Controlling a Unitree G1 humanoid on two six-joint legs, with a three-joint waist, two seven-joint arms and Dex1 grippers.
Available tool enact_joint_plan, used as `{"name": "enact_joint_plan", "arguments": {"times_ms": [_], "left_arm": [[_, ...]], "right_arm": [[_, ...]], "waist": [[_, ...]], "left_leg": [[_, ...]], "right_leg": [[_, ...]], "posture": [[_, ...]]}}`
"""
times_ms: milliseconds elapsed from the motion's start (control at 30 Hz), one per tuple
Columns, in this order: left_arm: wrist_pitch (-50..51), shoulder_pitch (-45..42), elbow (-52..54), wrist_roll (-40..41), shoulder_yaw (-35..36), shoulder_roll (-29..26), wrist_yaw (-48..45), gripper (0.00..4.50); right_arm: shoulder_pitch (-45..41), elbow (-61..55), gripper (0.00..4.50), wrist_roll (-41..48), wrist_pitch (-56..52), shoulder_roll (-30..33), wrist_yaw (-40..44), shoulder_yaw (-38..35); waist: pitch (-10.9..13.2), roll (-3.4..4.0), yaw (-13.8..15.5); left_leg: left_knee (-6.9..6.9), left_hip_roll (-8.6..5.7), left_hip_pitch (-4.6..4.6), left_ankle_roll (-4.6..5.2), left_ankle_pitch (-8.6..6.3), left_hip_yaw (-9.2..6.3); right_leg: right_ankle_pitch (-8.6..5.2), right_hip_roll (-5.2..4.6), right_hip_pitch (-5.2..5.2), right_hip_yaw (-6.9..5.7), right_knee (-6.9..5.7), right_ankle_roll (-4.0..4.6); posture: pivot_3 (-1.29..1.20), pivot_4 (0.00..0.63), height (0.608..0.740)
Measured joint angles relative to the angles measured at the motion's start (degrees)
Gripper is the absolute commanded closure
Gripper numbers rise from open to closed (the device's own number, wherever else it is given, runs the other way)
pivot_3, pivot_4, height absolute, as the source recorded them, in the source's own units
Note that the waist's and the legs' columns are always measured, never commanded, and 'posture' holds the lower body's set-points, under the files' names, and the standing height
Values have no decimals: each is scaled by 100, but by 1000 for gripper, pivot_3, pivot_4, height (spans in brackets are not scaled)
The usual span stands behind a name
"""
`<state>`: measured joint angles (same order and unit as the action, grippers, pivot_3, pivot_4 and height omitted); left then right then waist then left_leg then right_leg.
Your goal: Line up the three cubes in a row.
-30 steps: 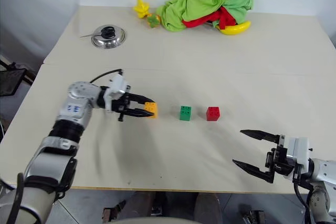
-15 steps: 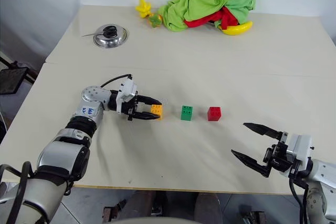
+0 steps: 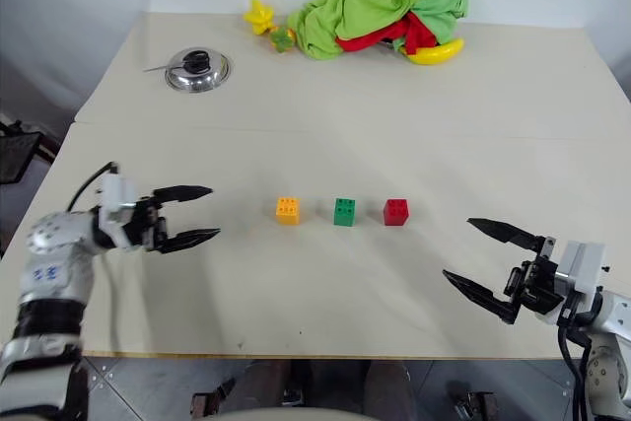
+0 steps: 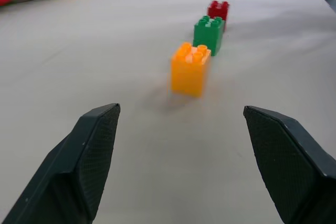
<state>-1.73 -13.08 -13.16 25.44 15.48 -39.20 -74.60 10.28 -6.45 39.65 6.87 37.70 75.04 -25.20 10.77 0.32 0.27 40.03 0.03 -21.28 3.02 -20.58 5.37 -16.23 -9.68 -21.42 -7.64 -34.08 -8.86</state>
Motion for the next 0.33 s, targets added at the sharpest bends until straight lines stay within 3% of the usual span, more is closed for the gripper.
{"name": "enact_joint_plan", "arguments": {"times_ms": [133,333], "left_arm": [[152,713,940,14,155,20,549,494],[93,983,1132,89,355,131,958,494]], "right_arm": [[-252,114,0,-5,-43,31,110,28],[-610,304,0,-56,-14,-32,139,191]], "waist": [[0,7,51],[1,11,32]], "left_leg": [[-1,-2,4,-2,-1,0],[-5,2,4,-6,-3,5]], "right_leg": [[0,-6,0,3,-1,0],[-1,3,-4,2,0,2]], "posture": [[0,150,740],[0,150,740]]}}
